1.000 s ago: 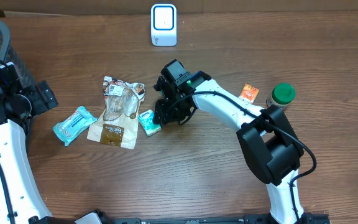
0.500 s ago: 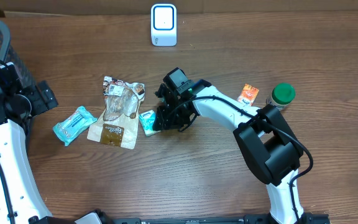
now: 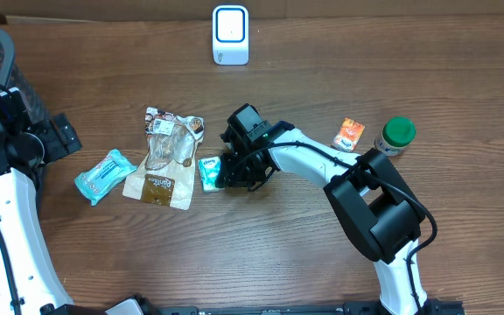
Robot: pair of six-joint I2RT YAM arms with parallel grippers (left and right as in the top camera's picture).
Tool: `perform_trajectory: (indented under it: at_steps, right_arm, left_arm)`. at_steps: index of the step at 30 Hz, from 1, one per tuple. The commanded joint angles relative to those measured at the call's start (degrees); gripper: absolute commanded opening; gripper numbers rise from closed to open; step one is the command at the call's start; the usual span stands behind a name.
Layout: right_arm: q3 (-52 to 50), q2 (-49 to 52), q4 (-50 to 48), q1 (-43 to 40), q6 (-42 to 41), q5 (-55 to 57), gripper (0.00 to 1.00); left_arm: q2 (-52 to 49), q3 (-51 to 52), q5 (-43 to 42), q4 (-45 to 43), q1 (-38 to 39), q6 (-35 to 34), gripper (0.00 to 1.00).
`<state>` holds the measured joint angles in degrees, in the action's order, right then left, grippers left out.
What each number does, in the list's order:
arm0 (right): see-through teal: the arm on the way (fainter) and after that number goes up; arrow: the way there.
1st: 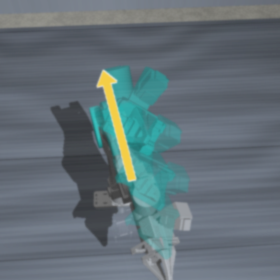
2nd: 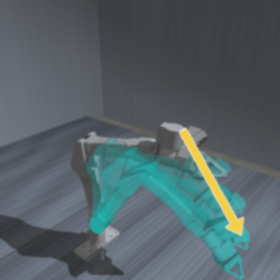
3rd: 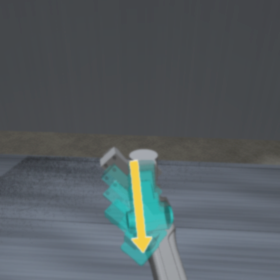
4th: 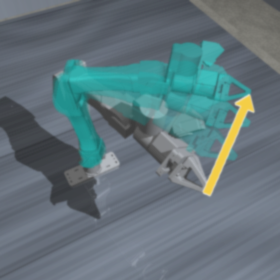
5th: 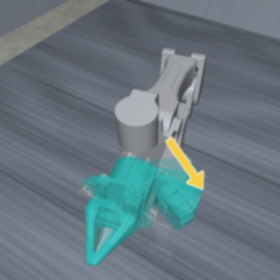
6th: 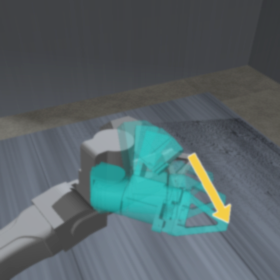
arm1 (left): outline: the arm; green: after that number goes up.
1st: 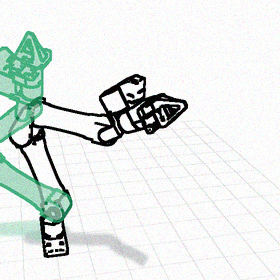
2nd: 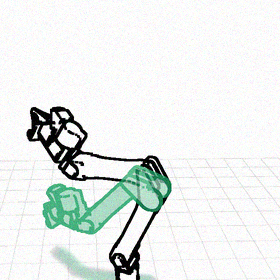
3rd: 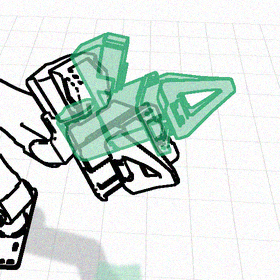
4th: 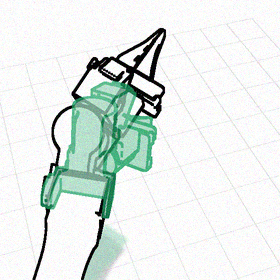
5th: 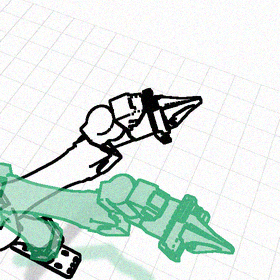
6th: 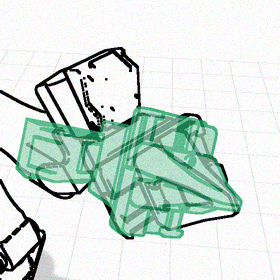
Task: Scan the item barcode
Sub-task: 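Move the right gripper to the Kleenex pack and grasp it, then lift the Kleenex pack and carry it toward the scanner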
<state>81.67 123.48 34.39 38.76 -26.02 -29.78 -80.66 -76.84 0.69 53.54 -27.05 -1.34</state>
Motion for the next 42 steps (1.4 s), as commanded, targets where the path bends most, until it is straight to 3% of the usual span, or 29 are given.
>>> perform_trajectory:
  at_steps: [1,4,9,15,21,31,42]
  right_arm:
    - [-1.57,0.09,-0.96,0.28,-1.2,2.84,0.26]
    - [-1.57,0.09,-2.47,0.28,-1.22,2.93,0.29]
    - [-1.55,0.07,-2.25,0.28,-1.2,1.11,0.04]
    - [-0.48,-0.7,-0.76,-0.35,2.25,-6.6,0.04]
    - [-0.17,-8.13,-0.94,-6.1,11.58,-27.96,0.04]
    - [-0.17,-13.97,-10.91,-18.32,8.74,-60.15,0.04]
    - [-0.15,-14.27,-14.05,-26.03,-4.11,-60.15,0.04]
  left_arm:
    - [0.72,-0.2,0.81,-0.22,-0.68,-0.39,1.0]
    - [0.72,-0.2,0.81,-0.22,-0.68,-0.37,1.0]
    - [0.72,-0.2,0.81,-0.22,-0.68,-0.37,1.0]
    - [0.72,-0.2,0.81,-0.22,-0.68,-0.39,1.0]
    - [0.72,-0.2,0.81,-0.22,-0.68,-0.37,1.0]
    - [0.72,-0.2,0.81,-0.22,-0.68,-0.39,1.0]
    - [0.72,-0.2,0.79,-0.22,-0.68,-0.39,1.0]
